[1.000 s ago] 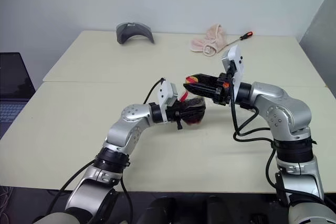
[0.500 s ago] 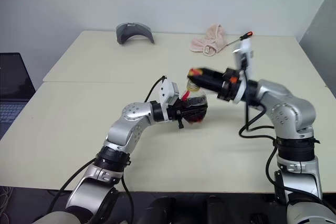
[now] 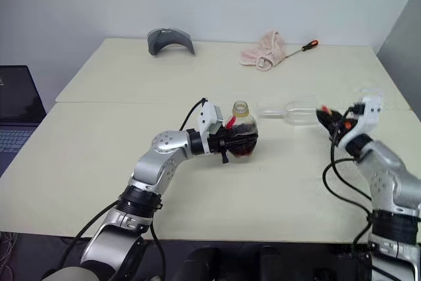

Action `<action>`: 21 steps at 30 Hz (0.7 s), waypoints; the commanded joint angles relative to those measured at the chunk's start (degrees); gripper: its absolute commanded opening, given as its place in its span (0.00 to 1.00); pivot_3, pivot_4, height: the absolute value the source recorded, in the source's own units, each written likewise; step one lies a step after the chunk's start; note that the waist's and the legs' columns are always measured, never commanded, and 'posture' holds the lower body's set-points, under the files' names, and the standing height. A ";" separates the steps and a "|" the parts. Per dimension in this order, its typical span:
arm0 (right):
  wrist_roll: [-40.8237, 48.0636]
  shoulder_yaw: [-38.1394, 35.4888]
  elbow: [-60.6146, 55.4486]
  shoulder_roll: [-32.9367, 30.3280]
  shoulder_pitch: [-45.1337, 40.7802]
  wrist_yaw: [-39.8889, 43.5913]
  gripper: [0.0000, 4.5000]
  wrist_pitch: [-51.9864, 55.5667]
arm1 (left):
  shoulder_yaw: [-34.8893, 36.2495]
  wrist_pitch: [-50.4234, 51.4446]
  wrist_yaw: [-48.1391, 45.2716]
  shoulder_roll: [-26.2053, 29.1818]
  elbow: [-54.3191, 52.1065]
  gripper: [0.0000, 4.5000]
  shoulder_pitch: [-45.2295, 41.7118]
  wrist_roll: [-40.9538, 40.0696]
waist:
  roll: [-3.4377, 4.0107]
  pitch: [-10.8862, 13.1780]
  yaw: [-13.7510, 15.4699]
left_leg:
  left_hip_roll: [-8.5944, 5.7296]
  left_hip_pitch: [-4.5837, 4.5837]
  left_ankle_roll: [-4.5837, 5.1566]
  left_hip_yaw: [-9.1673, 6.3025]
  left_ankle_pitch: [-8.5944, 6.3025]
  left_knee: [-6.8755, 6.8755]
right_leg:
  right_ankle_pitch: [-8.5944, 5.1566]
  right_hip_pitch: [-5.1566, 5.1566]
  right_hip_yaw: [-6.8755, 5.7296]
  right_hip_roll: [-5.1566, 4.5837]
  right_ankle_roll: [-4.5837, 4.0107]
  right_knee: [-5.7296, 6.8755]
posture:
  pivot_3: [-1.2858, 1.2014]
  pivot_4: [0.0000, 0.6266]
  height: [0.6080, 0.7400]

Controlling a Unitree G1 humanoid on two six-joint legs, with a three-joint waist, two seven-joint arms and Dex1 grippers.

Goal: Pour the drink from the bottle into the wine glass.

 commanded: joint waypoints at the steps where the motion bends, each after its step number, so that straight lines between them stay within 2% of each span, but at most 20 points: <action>1: -8.04 -2.47 6.08 0.19 0.78 -9.05 0.27 -7.68 | -0.28 -1.00 -0.91 -0.79 -0.98 0.21 -1.38 -0.72 | 0.01 0.00 -0.07 | 0.00 0.02 0.00 0.03 0.00 -0.01 | 0.00 0.00 0.02 0.00 0.00 0.02 | 0.52 0.24 1.00; 3: -10.89 -2.74 10.24 0.50 0.82 -12.80 0.27 -9.45 | -0.29 -1.10 -1.27 -1.02 -0.46 0.21 -1.95 -0.61 | 0.01 0.00 -0.06 | 0.01 0.07 0.00 0.05 0.00 -0.03 | 0.00 0.01 0.04 0.03 0.00 0.02 | 0.52 0.24 1.00; 6: -9.71 -2.93 11.04 1.36 0.40 -11.92 0.27 -9.14 | 0.04 -1.15 -1.62 -1.09 0.25 0.21 -2.72 -0.51 | 0.01 0.00 -0.13 | 0.03 0.10 0.00 0.11 0.01 -0.04 | 0.00 0.02 0.08 0.04 0.00 0.02 | 0.52 0.24 1.00; 15: -8.76 -1.69 4.20 -1.10 -0.18 -8.32 0.96 -4.23 | 0.52 -1.48 -1.01 -0.91 0.56 0.21 -2.31 -0.36 | 0.02 -0.01 0.03 | 0.02 0.12 0.01 0.11 0.00 -0.03 | 0.00 0.07 0.09 0.05 0.01 0.00 | 0.52 0.24 1.00; 16: -8.80 -1.13 2.16 -2.28 -0.16 -7.63 1.00 -2.85 | 0.77 -1.52 -0.72 -0.84 0.76 0.21 -2.34 -0.33 | 0.02 -0.01 0.03 | 0.02 0.12 0.01 0.11 0.00 -0.03 | 0.00 0.07 0.09 0.04 0.01 0.00 | 0.52 0.24 1.00; 19: -8.28 1.57 -5.52 -6.95 -0.66 -4.63 1.00 3.16 | 2.14 -1.53 0.26 0.03 1.77 0.21 -2.32 -0.32 | 0.03 -0.01 -0.05 | 0.03 0.13 0.01 0.12 0.00 -0.03 | -0.01 0.06 0.09 0.04 0.01 0.00 | 0.52 0.24 1.00; 21: -3.61 4.91 -14.25 -9.93 -1.38 0.97 1.00 8.15 | 3.99 -1.67 1.65 1.43 3.13 0.21 -2.27 -0.35 | 0.03 -0.01 -0.22 | 0.05 0.13 0.02 0.09 0.00 -0.03 | -0.01 0.06 0.07 0.07 0.01 0.00 | 0.52 0.24 1.00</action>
